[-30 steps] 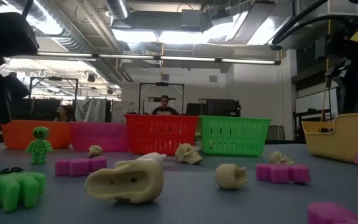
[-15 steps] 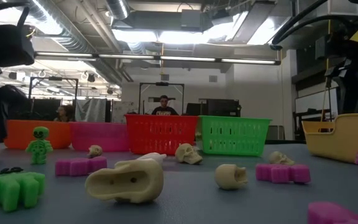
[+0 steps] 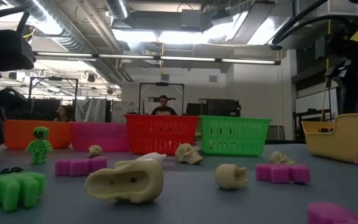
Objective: Sort Halloween decoration
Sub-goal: Put the pink skeleton toy into the yellow bin
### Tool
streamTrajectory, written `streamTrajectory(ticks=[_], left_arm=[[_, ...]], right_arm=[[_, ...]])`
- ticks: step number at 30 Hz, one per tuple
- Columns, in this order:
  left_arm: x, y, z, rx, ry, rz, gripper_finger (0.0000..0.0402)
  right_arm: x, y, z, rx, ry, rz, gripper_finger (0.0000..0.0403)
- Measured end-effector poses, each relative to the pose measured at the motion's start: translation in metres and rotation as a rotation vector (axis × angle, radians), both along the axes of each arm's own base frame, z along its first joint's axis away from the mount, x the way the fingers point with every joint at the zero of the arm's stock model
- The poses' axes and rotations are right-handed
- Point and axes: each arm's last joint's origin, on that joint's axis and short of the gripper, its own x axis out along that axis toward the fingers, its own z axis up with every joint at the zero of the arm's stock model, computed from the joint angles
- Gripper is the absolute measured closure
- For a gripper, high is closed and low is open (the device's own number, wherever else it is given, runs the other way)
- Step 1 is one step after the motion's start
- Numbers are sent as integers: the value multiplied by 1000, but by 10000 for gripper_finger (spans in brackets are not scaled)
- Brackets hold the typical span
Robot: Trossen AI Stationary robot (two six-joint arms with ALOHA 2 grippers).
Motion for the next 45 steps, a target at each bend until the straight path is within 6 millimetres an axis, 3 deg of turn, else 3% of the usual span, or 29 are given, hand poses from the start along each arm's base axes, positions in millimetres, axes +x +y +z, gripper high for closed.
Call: streamTrajectory(ticks=[10, 17, 26, 34, 39, 45], left_arm=[[0, 0, 0, 0, 0, 0, 371], [4, -3, 4, -34, -59, 9, 381], [21, -8, 22, -3, -344, 47, 375], [44, 3, 50, 171, -634, 90, 375], [55, 15, 62, 278, -729, 98, 374], [65, 31, 71, 326, -794, 109, 374]], right_arm=[[0, 0, 0, 0, 0, 0, 246], [7, 4, 2, 42, -74, 1, 246], [28, 15, 12, 56, -293, 204, 246], [44, 17, 27, -165, -535, 267, 246], [59, 7, 39, -212, -666, 234, 246], [79, -20, 51, -94, -791, 209, 246]])
